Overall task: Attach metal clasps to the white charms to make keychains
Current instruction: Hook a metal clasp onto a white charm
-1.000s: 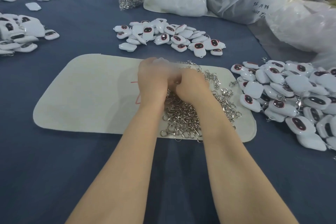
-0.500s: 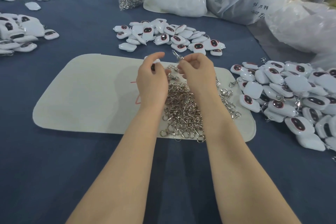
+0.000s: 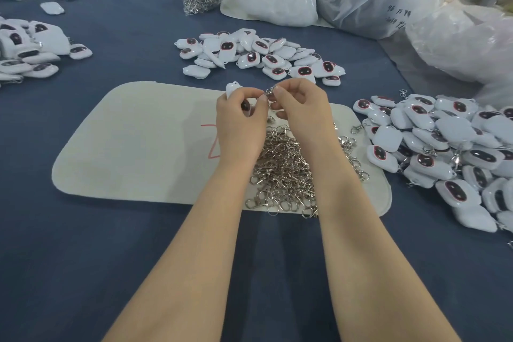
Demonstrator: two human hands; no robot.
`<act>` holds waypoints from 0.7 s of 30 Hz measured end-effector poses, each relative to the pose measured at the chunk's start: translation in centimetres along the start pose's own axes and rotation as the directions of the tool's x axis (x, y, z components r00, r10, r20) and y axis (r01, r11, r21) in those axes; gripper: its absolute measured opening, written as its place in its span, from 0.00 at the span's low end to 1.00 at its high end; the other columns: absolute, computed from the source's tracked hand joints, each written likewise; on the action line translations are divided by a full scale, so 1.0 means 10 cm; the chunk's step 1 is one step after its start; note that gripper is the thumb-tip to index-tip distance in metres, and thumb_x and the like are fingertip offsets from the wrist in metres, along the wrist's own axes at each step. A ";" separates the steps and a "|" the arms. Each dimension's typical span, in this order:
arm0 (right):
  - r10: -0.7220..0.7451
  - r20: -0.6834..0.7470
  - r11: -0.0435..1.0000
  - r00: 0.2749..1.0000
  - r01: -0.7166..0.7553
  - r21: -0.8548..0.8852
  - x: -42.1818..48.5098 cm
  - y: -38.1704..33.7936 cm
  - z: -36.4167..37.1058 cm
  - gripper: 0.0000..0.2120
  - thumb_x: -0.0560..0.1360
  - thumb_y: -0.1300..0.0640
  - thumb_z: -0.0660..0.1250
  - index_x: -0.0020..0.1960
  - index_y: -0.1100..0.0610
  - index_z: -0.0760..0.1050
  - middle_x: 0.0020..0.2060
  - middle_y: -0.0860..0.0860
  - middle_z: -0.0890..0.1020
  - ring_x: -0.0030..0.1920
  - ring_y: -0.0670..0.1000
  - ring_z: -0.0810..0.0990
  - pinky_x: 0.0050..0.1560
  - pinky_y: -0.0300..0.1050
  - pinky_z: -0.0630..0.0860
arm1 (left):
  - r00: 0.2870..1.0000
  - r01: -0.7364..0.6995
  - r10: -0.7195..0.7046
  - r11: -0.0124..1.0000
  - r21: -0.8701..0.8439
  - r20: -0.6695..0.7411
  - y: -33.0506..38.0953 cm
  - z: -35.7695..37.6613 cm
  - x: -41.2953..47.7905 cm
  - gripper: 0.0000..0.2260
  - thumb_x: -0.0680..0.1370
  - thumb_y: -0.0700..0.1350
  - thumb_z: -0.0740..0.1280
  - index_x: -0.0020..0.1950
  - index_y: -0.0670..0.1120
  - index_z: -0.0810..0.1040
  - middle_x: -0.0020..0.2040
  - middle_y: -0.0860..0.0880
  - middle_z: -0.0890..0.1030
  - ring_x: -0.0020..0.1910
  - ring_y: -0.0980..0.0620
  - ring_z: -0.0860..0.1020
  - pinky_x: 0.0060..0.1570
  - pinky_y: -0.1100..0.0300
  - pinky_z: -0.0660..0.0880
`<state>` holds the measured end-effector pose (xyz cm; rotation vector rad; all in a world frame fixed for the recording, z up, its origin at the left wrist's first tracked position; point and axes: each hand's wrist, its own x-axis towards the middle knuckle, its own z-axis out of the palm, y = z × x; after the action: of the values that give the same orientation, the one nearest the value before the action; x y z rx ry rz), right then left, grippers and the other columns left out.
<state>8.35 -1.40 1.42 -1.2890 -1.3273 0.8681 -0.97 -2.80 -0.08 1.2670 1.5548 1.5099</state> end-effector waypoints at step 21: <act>-0.024 0.063 1.000 0.998 0.024 -0.009 -0.02 -0.03 0.01 0.07 0.75 0.65 0.65 0.46 0.54 0.77 0.43 0.54 0.82 0.49 0.54 0.81 0.53 0.48 0.79 | 1.000 0.025 -0.026 1.000 0.019 0.017 0.00 0.02 0.00 0.03 0.78 0.43 0.65 0.46 0.45 0.78 0.53 0.42 0.78 0.41 0.55 0.73 0.46 0.63 0.70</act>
<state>8.17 -1.60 1.65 -1.2601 -1.3953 0.8929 -0.79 -2.72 -0.10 1.2630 1.5710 1.4680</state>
